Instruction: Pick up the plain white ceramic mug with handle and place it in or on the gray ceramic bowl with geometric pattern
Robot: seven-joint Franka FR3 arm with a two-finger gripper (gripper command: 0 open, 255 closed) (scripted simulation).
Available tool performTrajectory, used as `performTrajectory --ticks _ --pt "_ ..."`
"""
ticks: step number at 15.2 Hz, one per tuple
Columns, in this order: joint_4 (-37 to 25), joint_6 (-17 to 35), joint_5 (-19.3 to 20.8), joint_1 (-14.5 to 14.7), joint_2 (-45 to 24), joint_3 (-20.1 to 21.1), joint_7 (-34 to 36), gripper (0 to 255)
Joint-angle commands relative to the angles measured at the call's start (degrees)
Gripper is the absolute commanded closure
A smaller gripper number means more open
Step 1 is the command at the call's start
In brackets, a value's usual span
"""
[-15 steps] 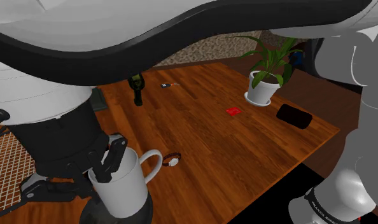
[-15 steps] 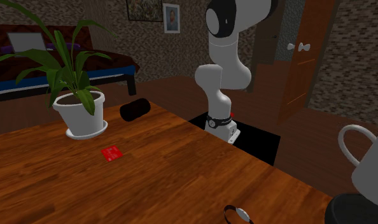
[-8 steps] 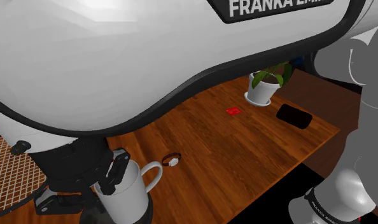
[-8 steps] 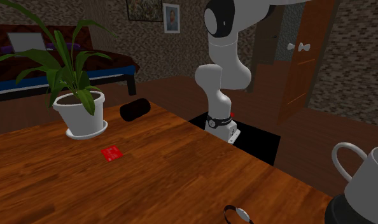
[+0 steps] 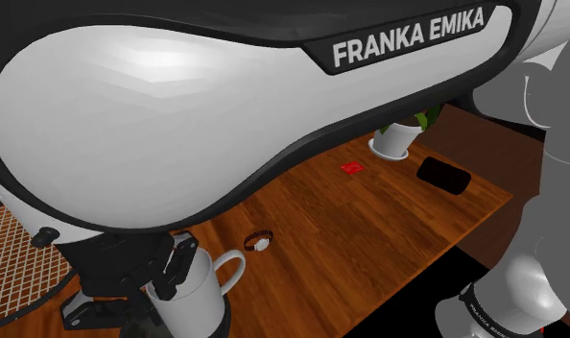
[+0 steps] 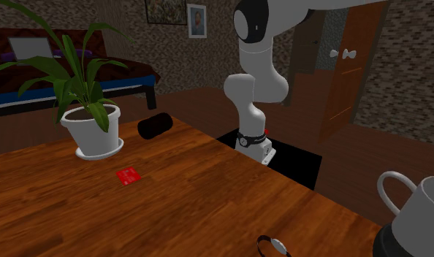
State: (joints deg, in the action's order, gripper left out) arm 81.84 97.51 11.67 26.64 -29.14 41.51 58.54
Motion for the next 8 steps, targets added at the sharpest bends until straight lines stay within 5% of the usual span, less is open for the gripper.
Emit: performTrajectory --ticks 1,2,3,8 --pt "0.01 0.02 0.00 0.00 0.00 0.00 0.00 255" --pt "0.01 0.02 0.00 0.00 0.00 0.00 0.00 255" --pt "0.00 0.01 0.00 0.00 0.00 0.00 0.00 0" --pt "0.01 0.02 0.00 0.00 0.00 0.00 0.00 0"
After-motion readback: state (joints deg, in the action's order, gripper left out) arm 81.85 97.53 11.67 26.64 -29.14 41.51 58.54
